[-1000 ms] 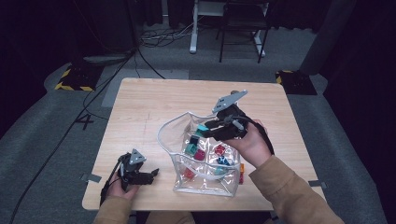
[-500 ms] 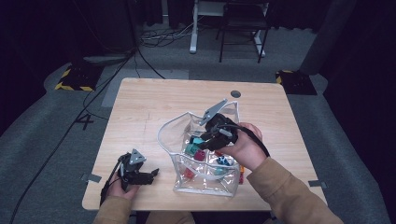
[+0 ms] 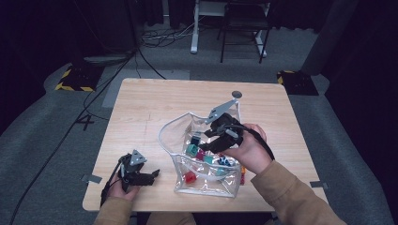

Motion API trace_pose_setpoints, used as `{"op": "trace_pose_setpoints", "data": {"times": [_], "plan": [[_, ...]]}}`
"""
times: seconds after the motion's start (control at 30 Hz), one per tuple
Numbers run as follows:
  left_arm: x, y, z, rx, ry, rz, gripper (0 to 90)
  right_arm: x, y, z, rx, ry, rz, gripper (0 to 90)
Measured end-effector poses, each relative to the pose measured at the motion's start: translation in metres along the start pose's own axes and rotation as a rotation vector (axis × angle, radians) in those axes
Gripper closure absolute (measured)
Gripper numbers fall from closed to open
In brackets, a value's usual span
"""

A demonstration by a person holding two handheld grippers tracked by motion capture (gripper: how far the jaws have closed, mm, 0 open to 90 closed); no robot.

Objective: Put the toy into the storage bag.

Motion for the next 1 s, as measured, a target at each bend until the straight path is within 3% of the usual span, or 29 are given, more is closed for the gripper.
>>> {"op": "trace_pose_setpoints", "data": {"times": [0.17,0.37,1.0], "plan": [[0.0,0.0,0.0,0.001,-0.001,-0.001,15.4,-0.005,-0.021,0.002,0.021,0.011,0.088,45.9],[0.0,0.0,0.0,0.0,0.0,-0.001,15.4,0.0,-0.042,0.003,0.052,0.017,0.141,46.0],[0.0,0.0,0.0,0.0,0.001,0.0,15.4,0.039,-0.092,0.021,0.123,0.107,0.221,46.3]]}}
Point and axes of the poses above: each handheld gripper's, and its own axes: y roughly forward along the jaws, x roughly out of its underside, z roughly to its right, the point moved 10 cm from there along y, roughly forward along the jaws, and after that the axes turned 1 degree about y, right-handed, at the moved point
